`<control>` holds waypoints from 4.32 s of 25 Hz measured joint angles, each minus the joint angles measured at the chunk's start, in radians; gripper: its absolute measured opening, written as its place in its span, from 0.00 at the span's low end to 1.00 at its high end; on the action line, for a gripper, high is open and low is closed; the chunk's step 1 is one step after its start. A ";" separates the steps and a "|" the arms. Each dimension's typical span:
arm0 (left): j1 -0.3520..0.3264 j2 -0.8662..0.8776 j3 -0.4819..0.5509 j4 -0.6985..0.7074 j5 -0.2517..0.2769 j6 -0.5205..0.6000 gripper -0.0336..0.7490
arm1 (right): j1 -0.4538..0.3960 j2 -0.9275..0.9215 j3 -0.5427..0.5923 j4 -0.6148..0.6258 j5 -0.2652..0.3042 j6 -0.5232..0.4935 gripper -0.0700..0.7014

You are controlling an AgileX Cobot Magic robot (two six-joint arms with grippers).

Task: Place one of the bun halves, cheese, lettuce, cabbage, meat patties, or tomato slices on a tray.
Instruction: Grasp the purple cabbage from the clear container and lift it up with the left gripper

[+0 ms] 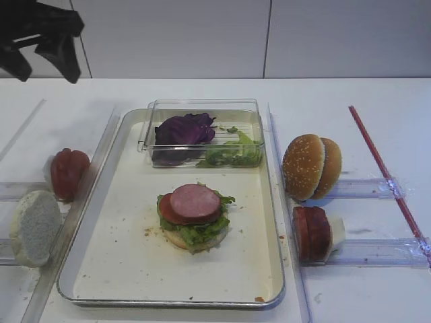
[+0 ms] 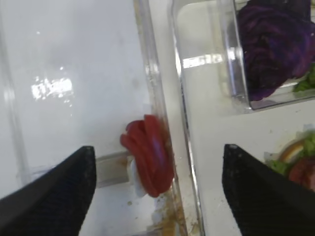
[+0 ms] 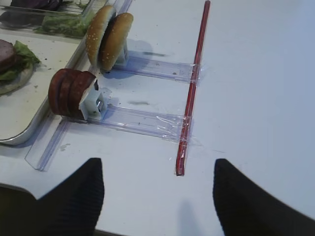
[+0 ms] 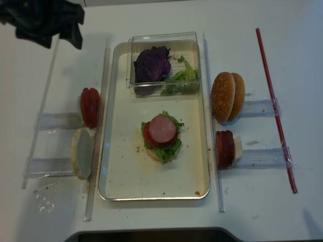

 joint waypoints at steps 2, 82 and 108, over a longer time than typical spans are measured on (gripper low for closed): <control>-0.041 0.050 -0.041 0.000 -0.002 0.000 0.69 | 0.000 0.000 0.000 0.000 0.000 0.000 0.74; -0.306 0.582 -0.508 -0.064 -0.016 -0.055 0.28 | 0.000 0.000 0.000 -0.001 -0.002 0.000 0.74; -0.306 0.546 -0.506 -0.043 -0.014 -0.057 0.11 | 0.000 0.000 0.000 -0.004 -0.002 0.000 0.74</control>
